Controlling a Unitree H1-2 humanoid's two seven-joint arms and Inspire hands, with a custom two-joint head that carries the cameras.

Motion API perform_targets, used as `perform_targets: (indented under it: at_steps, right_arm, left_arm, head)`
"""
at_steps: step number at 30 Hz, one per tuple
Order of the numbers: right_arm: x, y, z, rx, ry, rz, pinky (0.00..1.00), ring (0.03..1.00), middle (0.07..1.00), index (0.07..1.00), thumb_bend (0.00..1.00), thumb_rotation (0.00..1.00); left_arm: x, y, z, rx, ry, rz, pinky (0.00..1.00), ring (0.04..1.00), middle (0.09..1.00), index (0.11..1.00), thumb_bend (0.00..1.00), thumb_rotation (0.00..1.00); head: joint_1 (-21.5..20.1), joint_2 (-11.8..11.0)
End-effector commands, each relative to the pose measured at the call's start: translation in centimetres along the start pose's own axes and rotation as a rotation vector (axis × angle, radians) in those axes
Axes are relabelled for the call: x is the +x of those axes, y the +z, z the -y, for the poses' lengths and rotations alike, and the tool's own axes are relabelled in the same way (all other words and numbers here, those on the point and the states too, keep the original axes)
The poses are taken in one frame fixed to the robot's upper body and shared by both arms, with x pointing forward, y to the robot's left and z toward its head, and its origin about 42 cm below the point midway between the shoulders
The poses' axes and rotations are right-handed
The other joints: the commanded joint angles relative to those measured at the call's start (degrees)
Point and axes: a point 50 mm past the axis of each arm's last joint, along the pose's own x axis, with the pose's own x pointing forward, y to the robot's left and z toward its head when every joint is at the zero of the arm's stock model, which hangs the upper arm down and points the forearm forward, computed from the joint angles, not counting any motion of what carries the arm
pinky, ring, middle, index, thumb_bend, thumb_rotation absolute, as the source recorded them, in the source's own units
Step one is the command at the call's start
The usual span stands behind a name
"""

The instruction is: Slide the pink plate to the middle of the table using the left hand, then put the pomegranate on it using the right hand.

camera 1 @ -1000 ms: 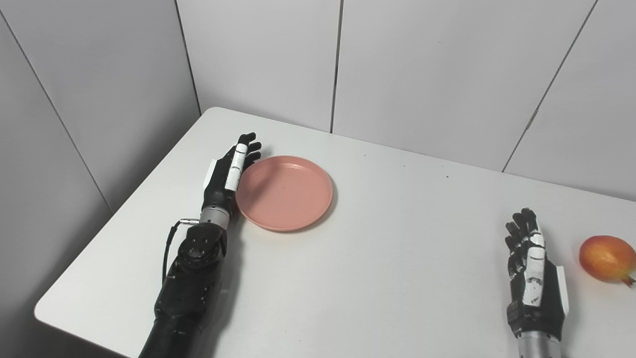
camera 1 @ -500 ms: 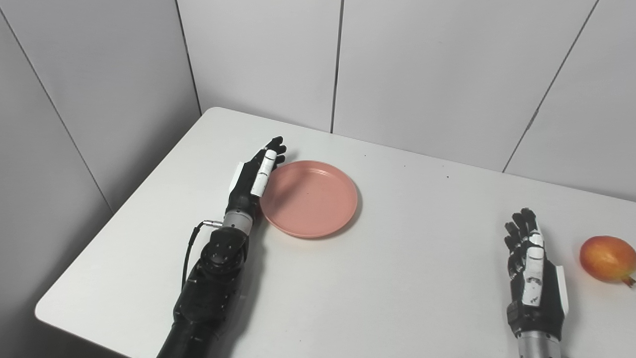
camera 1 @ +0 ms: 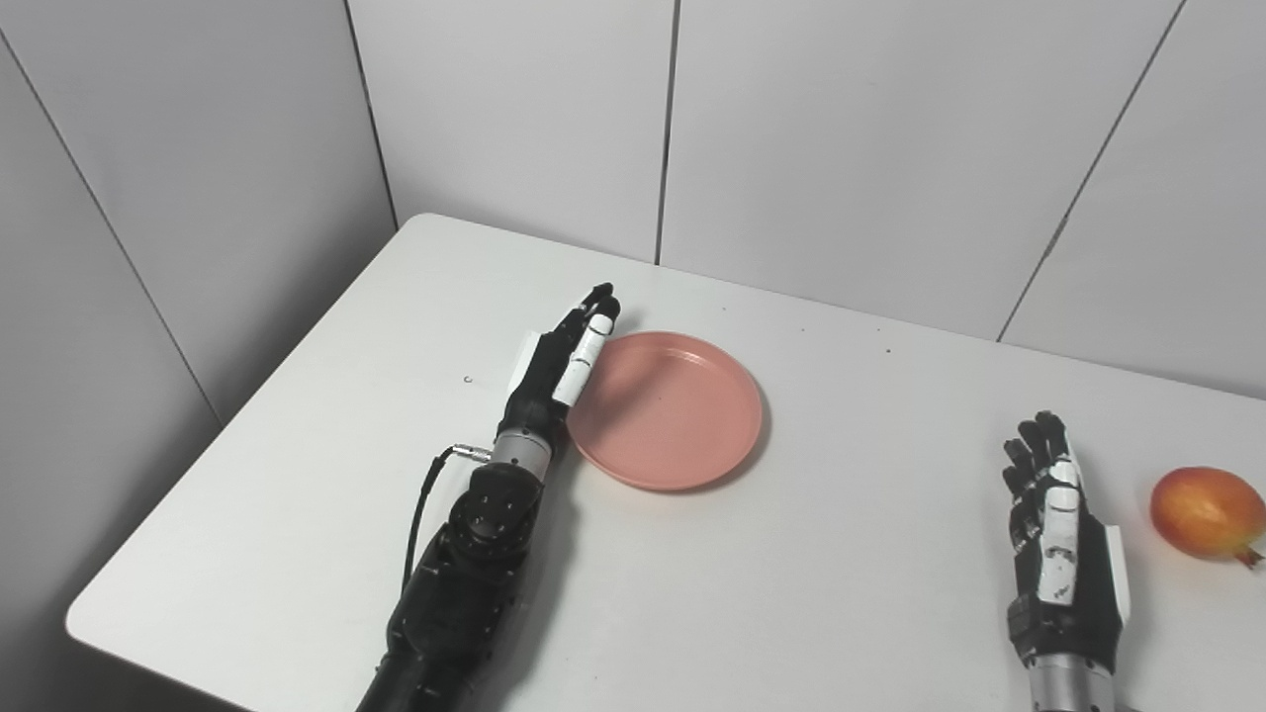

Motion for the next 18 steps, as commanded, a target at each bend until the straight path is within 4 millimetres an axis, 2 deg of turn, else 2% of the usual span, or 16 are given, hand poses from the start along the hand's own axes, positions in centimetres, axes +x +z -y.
perform_targets:
  at_steps: [1, 4, 10, 18]
  right_arm:
    - [0.4, 0.4, -0.2, 0.007, 0.000, 0.027, 0.99, 0.952, 0.953, 0.949, 0.59, 0.97]
    - [0.3, 0.5, -0.3, 0.002, 0.001, 0.026, 1.00, 0.952, 0.951, 0.947, 0.60, 0.97]
    - [0.4, 0.6, -0.7, 0.006, 0.000, 0.033, 0.99, 0.950, 0.944, 0.941, 0.57, 0.97]
    - [0.3, 0.8, -1.5, -0.001, -0.004, 0.032, 0.97, 0.939, 0.939, 0.935, 0.58, 0.97]
  left_arm:
    - [1.1, 2.7, 1.0, 0.000, -0.024, 0.081, 0.93, 0.891, 0.882, 0.872, 0.68, 1.00]
    - [1.1, 2.8, 1.2, 0.000, -0.035, 0.079, 0.93, 0.889, 0.882, 0.875, 0.69, 1.00]
    - [0.9, 3.1, 1.8, 0.015, -0.059, 0.065, 0.93, 0.897, 0.885, 0.871, 0.67, 1.00]
    - [0.4, 3.4, 3.1, 0.007, -0.114, 0.067, 0.94, 0.911, 0.906, 0.895, 0.65, 1.00]
  head:
    - [-0.42, 0.13]
    - [-0.63, 0.25]
    - [-2.87, 1.07]
    - [-6.36, 2.22]
